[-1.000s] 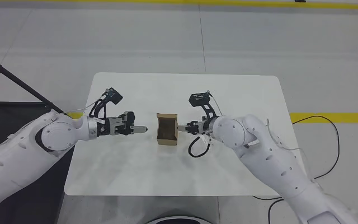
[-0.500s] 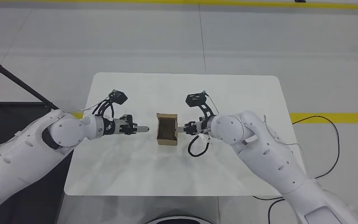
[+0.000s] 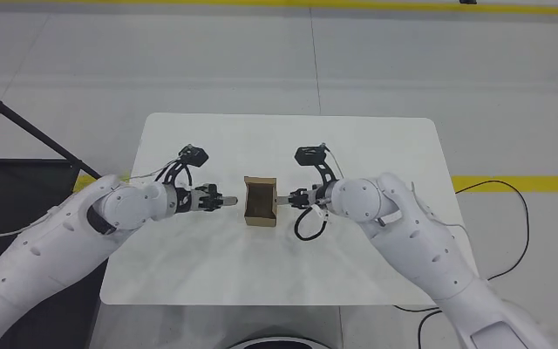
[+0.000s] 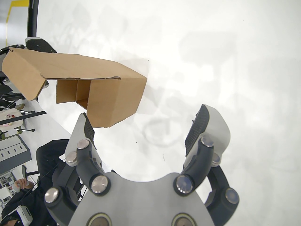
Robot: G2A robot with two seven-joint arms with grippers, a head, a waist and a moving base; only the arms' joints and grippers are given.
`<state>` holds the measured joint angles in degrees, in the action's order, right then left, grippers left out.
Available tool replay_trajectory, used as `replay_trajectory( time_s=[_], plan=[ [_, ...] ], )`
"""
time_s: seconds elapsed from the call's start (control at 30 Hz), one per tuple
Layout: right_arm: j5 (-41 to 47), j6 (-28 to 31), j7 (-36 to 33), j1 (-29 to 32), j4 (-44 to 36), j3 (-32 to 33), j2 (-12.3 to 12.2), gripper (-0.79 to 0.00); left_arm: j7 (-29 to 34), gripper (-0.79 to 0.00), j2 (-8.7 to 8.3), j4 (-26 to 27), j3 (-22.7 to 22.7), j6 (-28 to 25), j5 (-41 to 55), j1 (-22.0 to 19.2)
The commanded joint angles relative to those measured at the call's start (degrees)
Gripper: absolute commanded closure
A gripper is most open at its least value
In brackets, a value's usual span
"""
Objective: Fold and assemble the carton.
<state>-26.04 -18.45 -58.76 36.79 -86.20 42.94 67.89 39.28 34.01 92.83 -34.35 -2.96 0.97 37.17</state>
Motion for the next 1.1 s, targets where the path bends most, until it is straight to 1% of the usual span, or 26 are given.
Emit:
replay_trajectory(
  time_s=[0.0,0.03,0.1,0.3,0.53,0.67,0.83,0.93,1.07],
  plan=[
    [-0.4,-0.8,-0.2,-0.4,0.5,-0.3,0.3,-0.785,0.1,-0.708,0.94,-0.5,0.5,0.4,-0.6,-0.5],
    [-0.4,-1.1,-0.2,-0.5,0.6,-0.4,0.4,-0.785,0.1,-0.739,1.37,-0.7,0.8,0.6,-0.9,-0.7],
    [-0.3,-1.3,-0.2,-0.8,1.0,-0.6,0.6,-0.785,0.3,-0.770,2.14,-1.2,1.1,0.7,-1.2,-1.0],
    [-0.2,-1.7,-0.2,-1.0,2.1,-0.4,1.1,-0.785,1.6,-0.757,3.92,-2.9,1.2,0.5,-1.4,-1.9],
    [-0.6,-2.3,-0.5,-1.2,2.8,-0.4,1.6,-0.785,2.7,-0.733,5.55,-4.2,1.1,0.8,-2.2,-2.3],
    [-0.8,-2.1,-0.7,-1.3,3.2,-0.4,1.8,-0.785,3.3,-0.733,6.23,-5.1,0.8,0.7,-2.7,-2.1],
    [-1.0,-2.0,-0.7,-1.4,3.6,-0.4,2.2,-0.785,3.3,-0.714,6.93,-5.2,0.2,0.3,-3.2,-1.7],
    [-1.0,-2.0,-0.7,-1.3,3.7,-0.2,2.3,-0.785,3.2,-0.714,6.95,-4.7,-0.8,-0.9,-3.1,-1.0],
    [-1.3,-1.8,-0.7,-1.1,3.6,0.0,2.5,-0.785,3.1,-0.723,6.59,-3.8,-2.7,-1.3,-3.2,0.2]
  ],
)
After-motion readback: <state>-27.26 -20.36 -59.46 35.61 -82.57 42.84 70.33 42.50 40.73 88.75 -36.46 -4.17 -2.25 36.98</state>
